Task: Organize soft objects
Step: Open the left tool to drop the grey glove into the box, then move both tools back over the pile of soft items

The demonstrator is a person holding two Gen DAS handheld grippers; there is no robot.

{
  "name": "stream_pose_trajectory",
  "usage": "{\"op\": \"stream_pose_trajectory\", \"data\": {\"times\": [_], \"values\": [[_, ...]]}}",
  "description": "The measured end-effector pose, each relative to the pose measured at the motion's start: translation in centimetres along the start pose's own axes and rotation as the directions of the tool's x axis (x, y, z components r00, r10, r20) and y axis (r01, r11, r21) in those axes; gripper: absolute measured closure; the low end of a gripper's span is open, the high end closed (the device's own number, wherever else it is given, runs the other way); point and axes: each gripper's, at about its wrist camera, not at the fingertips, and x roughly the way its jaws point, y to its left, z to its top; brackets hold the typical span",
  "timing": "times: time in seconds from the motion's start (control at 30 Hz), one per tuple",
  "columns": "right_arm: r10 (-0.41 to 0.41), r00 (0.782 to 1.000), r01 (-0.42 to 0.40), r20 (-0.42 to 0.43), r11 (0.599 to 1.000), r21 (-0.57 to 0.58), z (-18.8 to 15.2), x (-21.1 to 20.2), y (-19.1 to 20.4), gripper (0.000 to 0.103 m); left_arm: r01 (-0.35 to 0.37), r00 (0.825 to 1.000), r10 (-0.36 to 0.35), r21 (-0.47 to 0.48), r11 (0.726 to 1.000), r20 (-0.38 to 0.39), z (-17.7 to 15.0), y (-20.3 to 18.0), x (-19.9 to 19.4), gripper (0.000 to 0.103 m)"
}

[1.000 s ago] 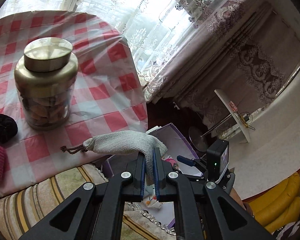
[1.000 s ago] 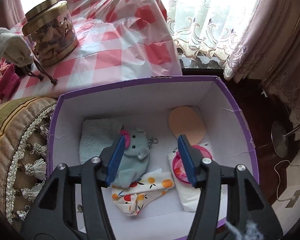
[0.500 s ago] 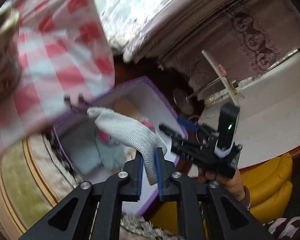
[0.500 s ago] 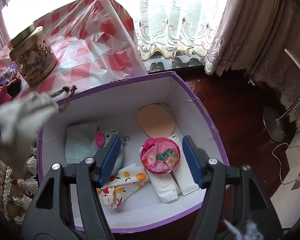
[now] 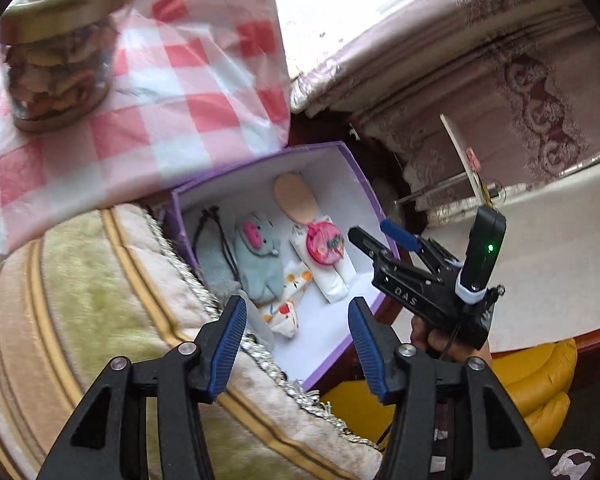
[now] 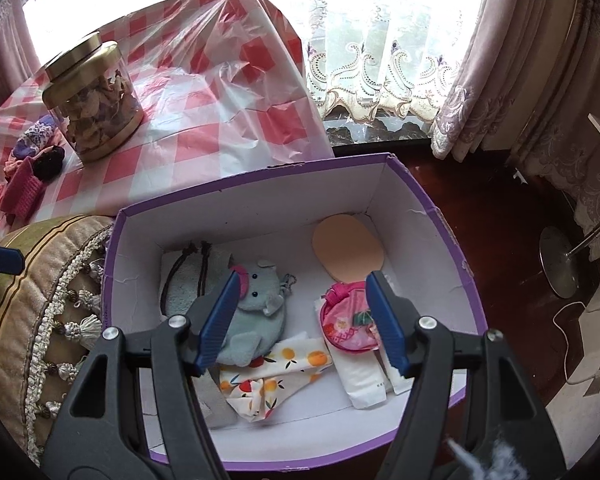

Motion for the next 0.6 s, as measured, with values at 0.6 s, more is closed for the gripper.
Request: {"op": "stream_pose_trajectory", "data": {"times": [0.6], "values": [[0.246,0.967,-0.230,0.063,0.954,-0.194,5.3,-3.4,12.6,0.031,-0.255,0.865,0.277,-0.110,0.961,0.418,-1.1,9.7,-11.8,0.049]]}}
